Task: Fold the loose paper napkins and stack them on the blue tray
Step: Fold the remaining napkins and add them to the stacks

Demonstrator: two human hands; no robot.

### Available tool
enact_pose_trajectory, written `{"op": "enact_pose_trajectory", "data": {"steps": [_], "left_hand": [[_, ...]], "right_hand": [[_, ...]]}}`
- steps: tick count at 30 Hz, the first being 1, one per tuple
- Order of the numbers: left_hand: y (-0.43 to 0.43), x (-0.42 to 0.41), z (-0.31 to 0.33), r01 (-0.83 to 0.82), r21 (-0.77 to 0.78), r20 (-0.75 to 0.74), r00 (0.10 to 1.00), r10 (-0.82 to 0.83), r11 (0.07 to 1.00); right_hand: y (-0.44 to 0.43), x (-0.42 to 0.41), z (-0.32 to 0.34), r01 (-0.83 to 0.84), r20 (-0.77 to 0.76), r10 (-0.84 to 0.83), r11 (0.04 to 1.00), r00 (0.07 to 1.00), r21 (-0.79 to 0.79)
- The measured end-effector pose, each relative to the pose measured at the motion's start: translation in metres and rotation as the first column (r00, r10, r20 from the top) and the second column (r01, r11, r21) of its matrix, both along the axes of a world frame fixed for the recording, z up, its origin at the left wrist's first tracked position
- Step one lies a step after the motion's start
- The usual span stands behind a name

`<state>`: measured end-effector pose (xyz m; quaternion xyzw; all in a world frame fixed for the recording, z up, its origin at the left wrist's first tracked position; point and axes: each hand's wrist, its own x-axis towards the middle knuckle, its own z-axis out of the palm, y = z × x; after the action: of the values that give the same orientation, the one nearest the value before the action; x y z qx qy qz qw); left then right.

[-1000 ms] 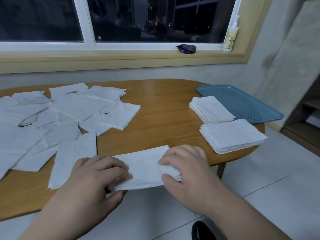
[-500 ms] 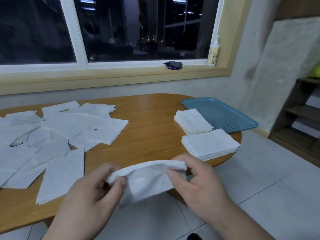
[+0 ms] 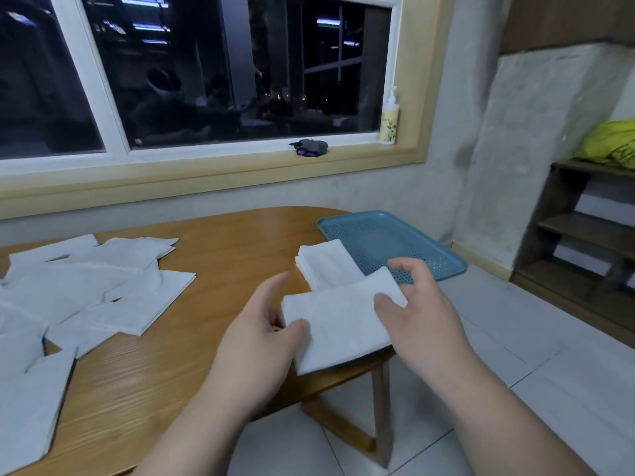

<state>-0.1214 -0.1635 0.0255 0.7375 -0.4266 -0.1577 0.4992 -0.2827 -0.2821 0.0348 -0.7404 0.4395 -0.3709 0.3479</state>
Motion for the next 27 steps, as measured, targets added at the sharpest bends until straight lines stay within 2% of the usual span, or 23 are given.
{"op": "enact_pose_trajectory", "data": {"steps": [5,12,15,20,27], "left_hand": [[-0.038,0.0,-0.004,0.008,0.085,0.226,0.974,-0.028,0.996],[-0.056,0.002,-0.017,0.01,0.221,0.294,0.953,-0.076,0.975],[-0.056,0.002,-0.022,-0.022,0.201,0.377,0.924,-0.056,0.979],[-0.041,0.001,-0.015,-0.07,0.146,0.386,0.922,0.009,0.987],[0.035,0.019,-0.018,-0.165,0.085,0.333,0.934,0.128,0.983]], "right_hand": [[-0.037,0.007,-0.004,0.017,-0.209,-0.048,0.989,0.977,-0.147],[-0.06,0.007,-0.03,-0.055,-0.467,-0.077,0.964,0.881,-0.262],[-0.06,0.005,-0.035,-0.018,-0.457,-0.114,0.961,0.882,-0.276],[-0.039,0.0,-0.02,0.011,-0.381,-0.174,0.919,0.908,-0.393],[0.037,0.04,-0.011,-0.233,-0.348,0.074,0.866,0.935,-0.442]]}}
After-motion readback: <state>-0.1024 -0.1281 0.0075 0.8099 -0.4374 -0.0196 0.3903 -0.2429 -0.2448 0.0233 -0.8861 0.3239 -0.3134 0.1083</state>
